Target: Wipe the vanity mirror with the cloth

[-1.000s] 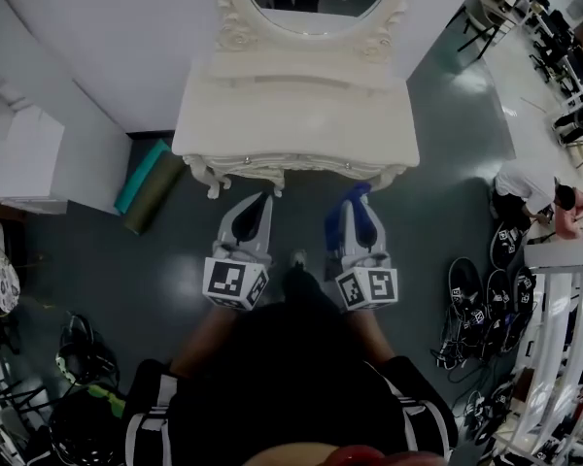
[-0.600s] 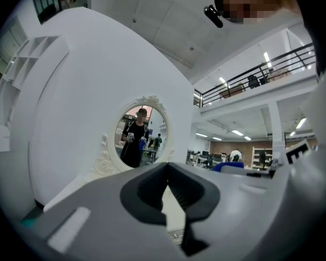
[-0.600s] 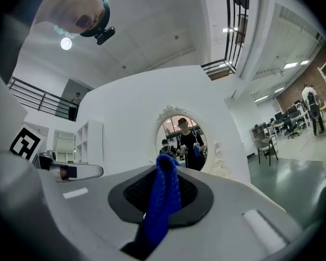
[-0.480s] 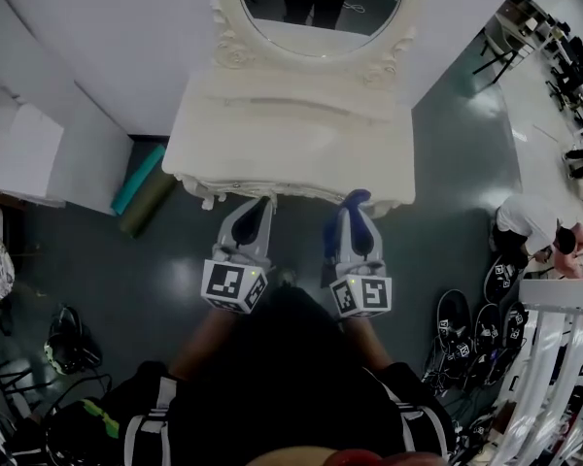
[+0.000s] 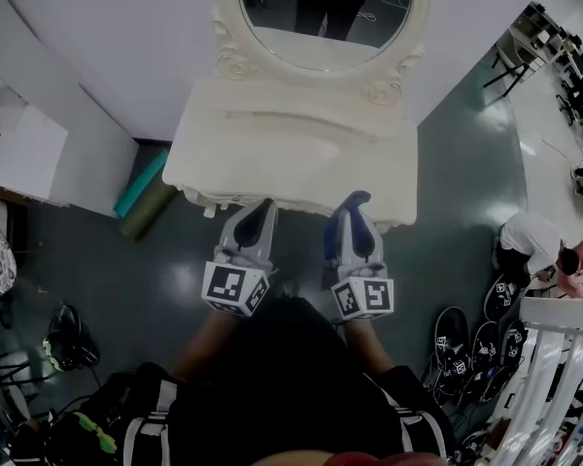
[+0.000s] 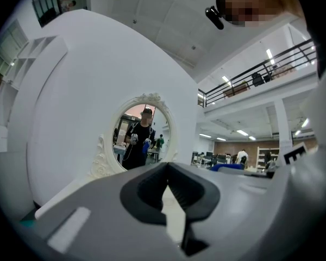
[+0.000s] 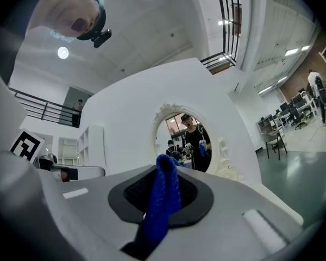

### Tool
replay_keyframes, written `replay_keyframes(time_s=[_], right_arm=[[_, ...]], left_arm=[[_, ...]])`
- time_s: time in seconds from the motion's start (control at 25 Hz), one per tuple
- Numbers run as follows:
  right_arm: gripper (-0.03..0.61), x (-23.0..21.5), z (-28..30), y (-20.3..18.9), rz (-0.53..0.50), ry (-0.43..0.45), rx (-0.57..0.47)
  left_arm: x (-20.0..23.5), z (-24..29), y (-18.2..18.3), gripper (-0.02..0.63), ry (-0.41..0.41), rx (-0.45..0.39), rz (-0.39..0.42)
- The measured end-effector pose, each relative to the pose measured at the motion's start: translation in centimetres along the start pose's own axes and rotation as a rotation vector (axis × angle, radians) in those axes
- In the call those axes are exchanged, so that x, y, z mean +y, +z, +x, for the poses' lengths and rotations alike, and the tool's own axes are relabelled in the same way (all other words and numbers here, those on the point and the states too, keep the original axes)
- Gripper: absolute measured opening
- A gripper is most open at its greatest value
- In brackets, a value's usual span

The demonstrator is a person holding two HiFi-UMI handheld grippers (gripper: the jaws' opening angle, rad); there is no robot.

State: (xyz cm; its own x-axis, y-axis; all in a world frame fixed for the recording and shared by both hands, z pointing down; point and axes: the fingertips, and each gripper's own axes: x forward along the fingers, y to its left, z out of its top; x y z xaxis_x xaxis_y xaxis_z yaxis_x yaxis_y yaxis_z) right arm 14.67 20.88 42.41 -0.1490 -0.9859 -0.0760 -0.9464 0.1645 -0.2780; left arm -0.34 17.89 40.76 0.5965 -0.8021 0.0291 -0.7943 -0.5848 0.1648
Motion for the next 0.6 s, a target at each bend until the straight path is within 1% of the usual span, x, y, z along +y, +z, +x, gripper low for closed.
replay_keyframes(time_s=[0.16, 0.36, 0.6], right_arm=[[0.037, -0.7, 2.1, -0.1, -0.001, -0.012, -0.005], [0.037, -1.3, 5.3, 0.3, -0.008, -0.033, -0.023], [0.037, -1.8, 10.7, -0.4, -0.009, -0.072, -0.038]], left_arm=[[1.3, 2.2, 0.0, 0.009, -0.013, 0.001, 0.004], [3.3, 5.2, 1.2, 0.009, -0.031, -0.009, -0.006], [7.2, 9.7, 1.9, 0.009, -0.068, -0.007, -0.002]])
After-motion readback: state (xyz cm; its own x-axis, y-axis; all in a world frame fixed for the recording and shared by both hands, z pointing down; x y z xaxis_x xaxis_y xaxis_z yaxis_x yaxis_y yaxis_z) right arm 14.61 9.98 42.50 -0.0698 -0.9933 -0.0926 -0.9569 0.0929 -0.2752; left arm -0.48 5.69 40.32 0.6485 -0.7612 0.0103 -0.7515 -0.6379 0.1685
